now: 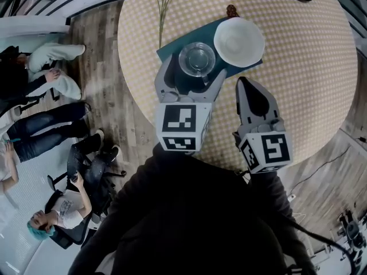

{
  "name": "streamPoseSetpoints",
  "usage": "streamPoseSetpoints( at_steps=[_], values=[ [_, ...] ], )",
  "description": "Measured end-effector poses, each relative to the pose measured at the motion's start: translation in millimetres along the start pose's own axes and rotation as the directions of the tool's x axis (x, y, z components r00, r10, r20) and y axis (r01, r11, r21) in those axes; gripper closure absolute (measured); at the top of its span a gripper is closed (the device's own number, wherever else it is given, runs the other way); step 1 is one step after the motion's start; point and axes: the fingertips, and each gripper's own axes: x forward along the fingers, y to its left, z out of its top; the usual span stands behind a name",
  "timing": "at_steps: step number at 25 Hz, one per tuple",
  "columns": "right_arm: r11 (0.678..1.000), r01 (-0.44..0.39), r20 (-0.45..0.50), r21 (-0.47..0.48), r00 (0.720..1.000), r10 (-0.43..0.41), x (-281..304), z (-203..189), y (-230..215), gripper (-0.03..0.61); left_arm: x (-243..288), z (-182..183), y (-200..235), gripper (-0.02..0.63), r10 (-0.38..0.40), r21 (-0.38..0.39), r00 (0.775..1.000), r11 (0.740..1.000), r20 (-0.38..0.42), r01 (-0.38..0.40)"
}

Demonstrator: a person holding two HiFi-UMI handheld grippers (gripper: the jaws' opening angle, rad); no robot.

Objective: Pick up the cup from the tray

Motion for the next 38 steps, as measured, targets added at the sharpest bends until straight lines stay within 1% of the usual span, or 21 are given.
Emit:
streamPoseSetpoints(
  at_steps=[5, 9, 13, 17, 22, 24, 26, 35, 38],
  values=[
    [1.0, 0.004, -0.011, 0.003, 1.0, -0.004, 7.4, 2.9, 0.3, 0.571, 6.8, 3.0, 9.2, 0.146, -0.009, -0.004, 1.0, 1.0, -0.011, 0.009],
    [1.0, 0.008, -0.017, 0.012, 1.0, -0.008, 9.0, -4.0, -7.5, 0.571, 17.5, -4.3, 7.0, 0.146, -0.019, -0.002, 0.999, 1.0, -0.026, 0.019],
    [1.0, 0.013, -0.021, 0.018, 1.0, -0.013, 10.7, -4.6, -11.9, 0.571, 22.0, -8.2, 8.3, 0.146, -0.023, -0.016, 0.999, 1.0, -0.036, 0.022],
    [1.0, 0.015, -0.023, 0.022, 1.0, -0.014, 10.9, -4.3, -13.1, 0.571, 24.4, -9.9, 7.0, 0.147, -0.017, 0.021, 0.999, 1.0, -0.051, 0.019],
    [0.999, 0.019, -0.02, 0.028, 1.0, -0.019, 9.5, -6.5, -14.9, 0.571, 27.1, -14.8, 6.7, 0.149, -0.007, 0.047, 0.997, 0.999, -0.078, 0.01],
    [0.999, 0.02, -0.018, 0.033, 1.0, -0.02, 9.0, -9.3, -14.0, 0.571, 27.0, -17.9, 7.3, 0.162, 0.0, 0.059, 0.997, 0.998, -0.083, 0.005],
    [0.999, 0.022, -0.017, 0.037, 1.0, -0.021, 9.1, -11.5, -14.4, 0.571, 27.5, -19.2, 8.2, 0.192, 0.008, 0.072, 0.997, 0.997, -0.079, -0.002],
    [0.999, 0.029, -0.016, 0.04, 0.999, -0.028, 1.2, -9.4, -13.8, 0.571, 22.5, -14.3, 6.9, 0.195, 0.008, 0.089, 0.999, 0.996, -0.051, -0.004],
    [0.999, 0.028, -0.013, 0.041, 1.0, -0.027, 2.0, -11.0, -15.5, 0.571, 23.2, -14.4, 8.8, 0.196, 0.011, 0.081, 0.999, 0.997, -0.04, -0.008]
  ],
)
